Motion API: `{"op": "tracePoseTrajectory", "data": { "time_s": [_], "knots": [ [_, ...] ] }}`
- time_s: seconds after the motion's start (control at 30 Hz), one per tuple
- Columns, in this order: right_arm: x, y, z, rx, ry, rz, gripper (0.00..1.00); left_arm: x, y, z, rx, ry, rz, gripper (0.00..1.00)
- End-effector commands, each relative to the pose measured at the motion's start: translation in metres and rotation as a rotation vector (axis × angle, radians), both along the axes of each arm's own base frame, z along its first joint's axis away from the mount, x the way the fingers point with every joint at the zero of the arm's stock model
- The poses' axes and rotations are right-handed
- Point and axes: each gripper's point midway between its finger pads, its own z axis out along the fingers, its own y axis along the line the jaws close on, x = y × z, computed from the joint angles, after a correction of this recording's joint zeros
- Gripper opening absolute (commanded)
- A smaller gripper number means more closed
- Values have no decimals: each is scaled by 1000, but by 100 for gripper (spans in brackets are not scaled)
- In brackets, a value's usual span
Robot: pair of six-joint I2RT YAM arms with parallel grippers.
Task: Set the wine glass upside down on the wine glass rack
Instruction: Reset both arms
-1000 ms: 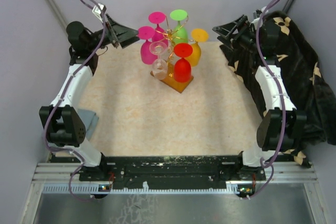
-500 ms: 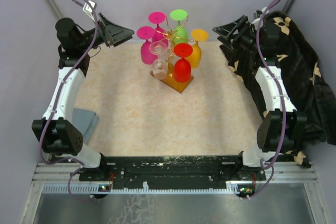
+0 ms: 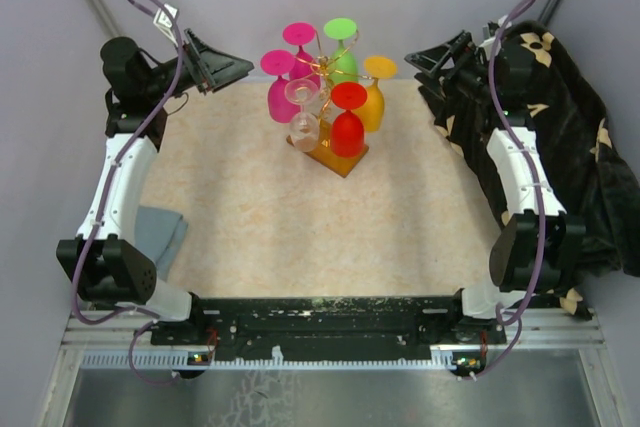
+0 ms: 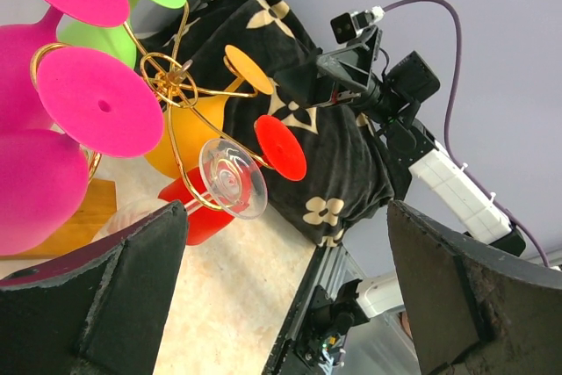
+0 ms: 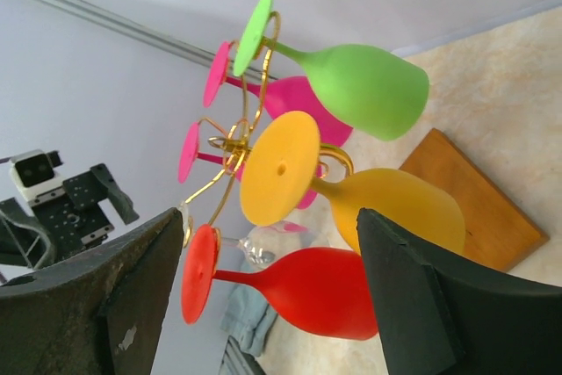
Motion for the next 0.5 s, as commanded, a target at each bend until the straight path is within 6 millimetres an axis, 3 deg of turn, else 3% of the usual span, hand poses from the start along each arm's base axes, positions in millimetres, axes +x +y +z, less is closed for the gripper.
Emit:
{"op": "tracePoseTrajectory", "data": {
  "time_s": [0.0,0.17,0.47],
  "knots": [
    [-9,-8,33,-53,-82,-51,80,-4,2,5,-2,-23,-2,99],
    [-9,-17,35,-88,-83,-114,82,-7,1,8,-5,-34,-9,99],
    [-13,-10,40,-58,-111,-73,83,-8,2,8,-3,-38,-7,99]
  ]
}}
